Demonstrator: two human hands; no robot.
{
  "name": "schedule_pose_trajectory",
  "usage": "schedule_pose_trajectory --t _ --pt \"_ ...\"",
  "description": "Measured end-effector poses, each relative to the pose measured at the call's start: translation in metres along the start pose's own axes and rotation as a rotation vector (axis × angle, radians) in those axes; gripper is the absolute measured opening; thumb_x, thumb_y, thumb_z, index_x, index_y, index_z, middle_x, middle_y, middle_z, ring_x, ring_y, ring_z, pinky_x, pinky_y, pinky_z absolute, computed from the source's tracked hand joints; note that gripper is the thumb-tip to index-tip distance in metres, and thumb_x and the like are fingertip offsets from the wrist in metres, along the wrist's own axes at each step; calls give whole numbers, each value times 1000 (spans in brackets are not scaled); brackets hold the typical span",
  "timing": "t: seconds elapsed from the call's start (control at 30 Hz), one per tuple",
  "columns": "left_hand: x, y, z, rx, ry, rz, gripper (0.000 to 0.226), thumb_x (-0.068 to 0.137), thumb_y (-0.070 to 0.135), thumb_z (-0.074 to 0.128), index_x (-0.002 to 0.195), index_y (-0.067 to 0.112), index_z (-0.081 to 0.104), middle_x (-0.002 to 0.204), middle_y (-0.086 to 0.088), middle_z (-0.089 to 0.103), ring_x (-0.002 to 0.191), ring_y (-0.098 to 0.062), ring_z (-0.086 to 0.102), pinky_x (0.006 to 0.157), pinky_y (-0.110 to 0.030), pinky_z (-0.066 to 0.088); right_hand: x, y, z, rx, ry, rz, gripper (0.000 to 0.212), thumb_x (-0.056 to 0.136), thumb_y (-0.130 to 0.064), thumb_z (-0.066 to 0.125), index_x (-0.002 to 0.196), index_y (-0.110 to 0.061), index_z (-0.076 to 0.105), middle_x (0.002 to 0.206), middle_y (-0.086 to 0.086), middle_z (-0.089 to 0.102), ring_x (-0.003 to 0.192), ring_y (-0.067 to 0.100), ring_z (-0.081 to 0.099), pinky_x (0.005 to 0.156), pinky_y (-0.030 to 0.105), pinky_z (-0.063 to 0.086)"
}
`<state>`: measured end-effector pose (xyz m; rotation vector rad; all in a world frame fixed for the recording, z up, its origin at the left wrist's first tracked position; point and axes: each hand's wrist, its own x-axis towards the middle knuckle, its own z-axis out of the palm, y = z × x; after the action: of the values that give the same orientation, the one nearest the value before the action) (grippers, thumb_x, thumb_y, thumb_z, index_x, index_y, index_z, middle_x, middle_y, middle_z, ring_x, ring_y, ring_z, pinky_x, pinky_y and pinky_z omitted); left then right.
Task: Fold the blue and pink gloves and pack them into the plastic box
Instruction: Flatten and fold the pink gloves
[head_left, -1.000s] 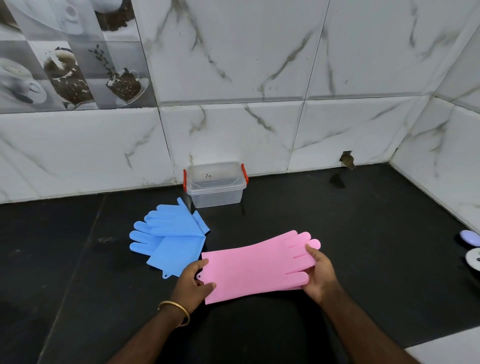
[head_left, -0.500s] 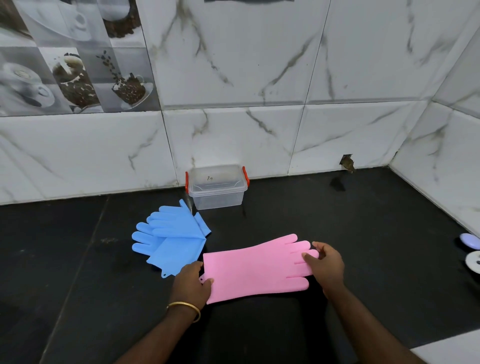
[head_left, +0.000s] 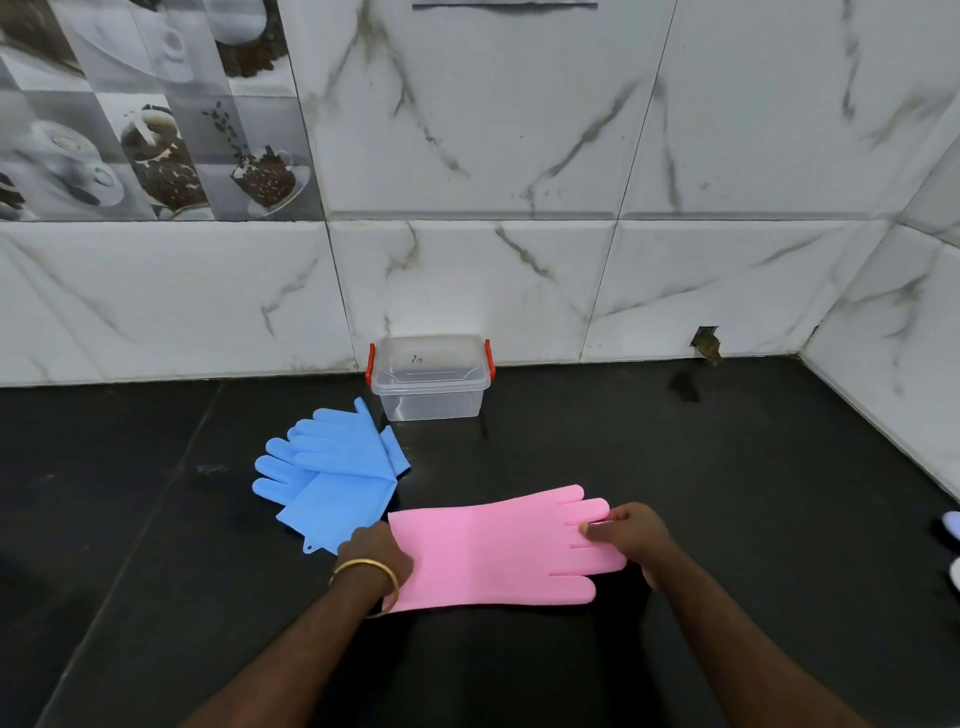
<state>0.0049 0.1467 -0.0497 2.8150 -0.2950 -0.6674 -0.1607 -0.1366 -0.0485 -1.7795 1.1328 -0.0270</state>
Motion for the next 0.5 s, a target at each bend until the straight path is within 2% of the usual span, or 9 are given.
schedule_pose_trajectory --t 0.1,0.17,0.27,0.33,0.43,0.5 --pt "-6 5 3 -130 8 -7 47 89 32 63 129 12 49 133 -8 56 120 -23 54 99 -31 45 2 -4 -8 44 -61 -13 20 73 -11 83 83 -5 67 93 12 72 78 21 66 64 32 52" --pt "-9 4 0 -263 11 21 51 87 28 66 131 11 46 136 -9 53 123 -24 52 99 -32 44 0 -7 -10 141 -127 7 32 73 -5 82 99 4 65 98 17 72 86 29 70 67 36 56" --pt "-17 -6 -7 -443 -23 74 67 83 23 72 140 12 37 144 -9 46 130 -27 45 103 -38 41 -4 -15 -12 304 -193 45 43 75 3 80 112 7 60 104 23 72 84 31 70 66 36 58" --pt "-28 5 2 -528 -1 38 64 82 21 74 136 16 39 142 -7 47 128 -27 47 103 -41 43 6 -13 -27 322 -301 76 42 76 3 78 114 3 59 108 23 71 87 32 69 70 40 59" --pt "-31 3 -7 -603 33 103 61 82 23 75 131 22 39 139 -5 47 120 -24 48 100 -42 47 7 -21 -28 393 -339 78 39 78 3 76 114 -1 61 105 19 72 82 31 70 65 40 60" --pt "-28 9 -12 -642 51 157 61 83 26 73 132 26 37 140 -4 46 114 -20 47 96 -41 47 10 -27 -35 456 -333 29 38 80 5 74 115 0 61 103 20 71 81 31 69 68 43 59"
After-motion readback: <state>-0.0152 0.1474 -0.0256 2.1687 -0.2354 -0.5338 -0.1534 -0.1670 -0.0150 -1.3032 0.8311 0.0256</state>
